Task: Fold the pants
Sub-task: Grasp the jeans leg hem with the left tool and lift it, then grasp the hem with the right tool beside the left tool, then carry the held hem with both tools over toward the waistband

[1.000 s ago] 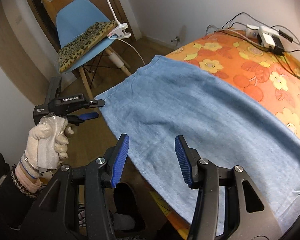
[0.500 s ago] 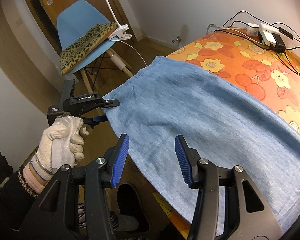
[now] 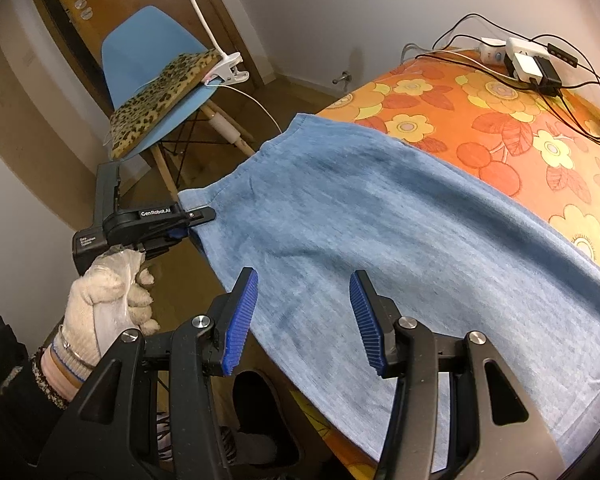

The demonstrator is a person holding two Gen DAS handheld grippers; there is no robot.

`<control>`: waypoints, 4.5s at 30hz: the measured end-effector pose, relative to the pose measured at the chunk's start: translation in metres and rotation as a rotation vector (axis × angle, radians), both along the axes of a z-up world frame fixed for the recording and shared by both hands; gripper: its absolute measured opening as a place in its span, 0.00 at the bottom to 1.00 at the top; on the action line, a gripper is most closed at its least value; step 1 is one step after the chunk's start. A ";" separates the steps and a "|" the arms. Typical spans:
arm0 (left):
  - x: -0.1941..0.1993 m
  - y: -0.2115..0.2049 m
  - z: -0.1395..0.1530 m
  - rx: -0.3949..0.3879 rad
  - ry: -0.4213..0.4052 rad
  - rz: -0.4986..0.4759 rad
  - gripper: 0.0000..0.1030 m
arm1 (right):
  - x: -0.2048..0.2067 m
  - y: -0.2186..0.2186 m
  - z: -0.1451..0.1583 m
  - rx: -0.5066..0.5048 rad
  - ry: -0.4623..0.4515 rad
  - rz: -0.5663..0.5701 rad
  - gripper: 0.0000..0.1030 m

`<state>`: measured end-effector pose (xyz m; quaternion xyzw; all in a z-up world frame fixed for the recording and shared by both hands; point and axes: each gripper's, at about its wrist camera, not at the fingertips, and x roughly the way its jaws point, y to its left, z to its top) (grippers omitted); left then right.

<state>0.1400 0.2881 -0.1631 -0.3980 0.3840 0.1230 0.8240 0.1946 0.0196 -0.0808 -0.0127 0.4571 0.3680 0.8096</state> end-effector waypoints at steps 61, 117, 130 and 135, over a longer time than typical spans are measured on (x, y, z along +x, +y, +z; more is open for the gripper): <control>-0.003 -0.217 0.104 0.404 -0.381 -0.603 0.08 | 0.114 0.019 0.037 0.026 0.174 -0.086 0.06; -0.115 -0.672 0.075 0.521 -0.463 -1.627 0.58 | -0.122 -0.618 0.000 0.395 0.190 -0.924 0.06; -0.109 -0.712 0.067 0.630 -0.573 -1.415 0.23 | -0.119 -0.629 0.000 0.510 0.222 -0.884 0.07; -0.091 -0.689 0.081 0.534 -0.560 -1.455 0.09 | -0.121 -0.630 0.002 0.461 0.189 -0.891 0.10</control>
